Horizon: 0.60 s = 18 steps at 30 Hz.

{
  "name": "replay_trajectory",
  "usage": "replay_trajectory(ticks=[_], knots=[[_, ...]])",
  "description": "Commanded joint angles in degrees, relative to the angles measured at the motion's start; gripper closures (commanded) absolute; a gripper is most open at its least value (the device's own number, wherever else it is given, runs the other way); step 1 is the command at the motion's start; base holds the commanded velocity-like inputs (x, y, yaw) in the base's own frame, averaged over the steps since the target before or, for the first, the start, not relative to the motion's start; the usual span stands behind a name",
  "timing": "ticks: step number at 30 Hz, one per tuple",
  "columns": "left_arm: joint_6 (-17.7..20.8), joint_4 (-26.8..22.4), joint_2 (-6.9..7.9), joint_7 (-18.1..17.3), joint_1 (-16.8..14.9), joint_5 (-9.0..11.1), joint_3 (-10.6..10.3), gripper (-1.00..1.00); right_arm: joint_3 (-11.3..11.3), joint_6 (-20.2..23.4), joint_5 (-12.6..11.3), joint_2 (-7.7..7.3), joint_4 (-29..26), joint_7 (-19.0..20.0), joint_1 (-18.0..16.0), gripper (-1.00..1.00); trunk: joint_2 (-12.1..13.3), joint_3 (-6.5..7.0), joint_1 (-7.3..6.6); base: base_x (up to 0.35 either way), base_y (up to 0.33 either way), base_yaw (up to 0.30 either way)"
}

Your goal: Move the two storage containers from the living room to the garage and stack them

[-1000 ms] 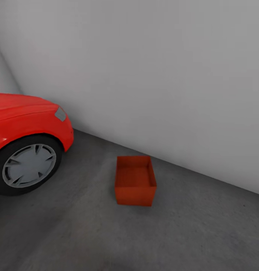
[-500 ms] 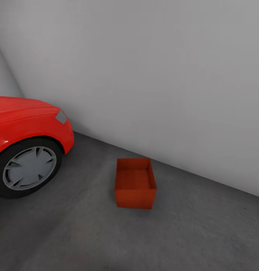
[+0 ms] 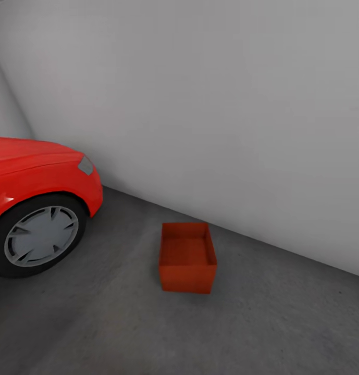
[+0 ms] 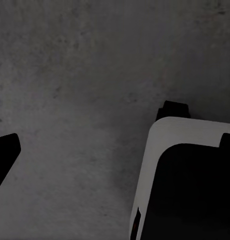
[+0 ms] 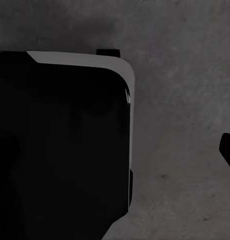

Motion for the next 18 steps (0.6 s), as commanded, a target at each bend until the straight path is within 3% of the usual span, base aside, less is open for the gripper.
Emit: replay_trajectory(ticks=[1,18], knots=[[-0.12,0.0,0.0,0.14,-0.02,0.46,-0.49,-1.0,-0.05,-0.33,0.08,-0.01,0.19,-0.01,-0.07,-1.0,-0.03,0.04,0.0,0.0,0.0,0.0],[-0.12,0.0,0.0,0.14,-0.01,0.46,-0.49,-1.0,-0.05,0.04,0.1,-0.02,0.19,0.25,-0.07,-1.0,-0.03,1.61,0.0,0.0,0.0,0.0]])
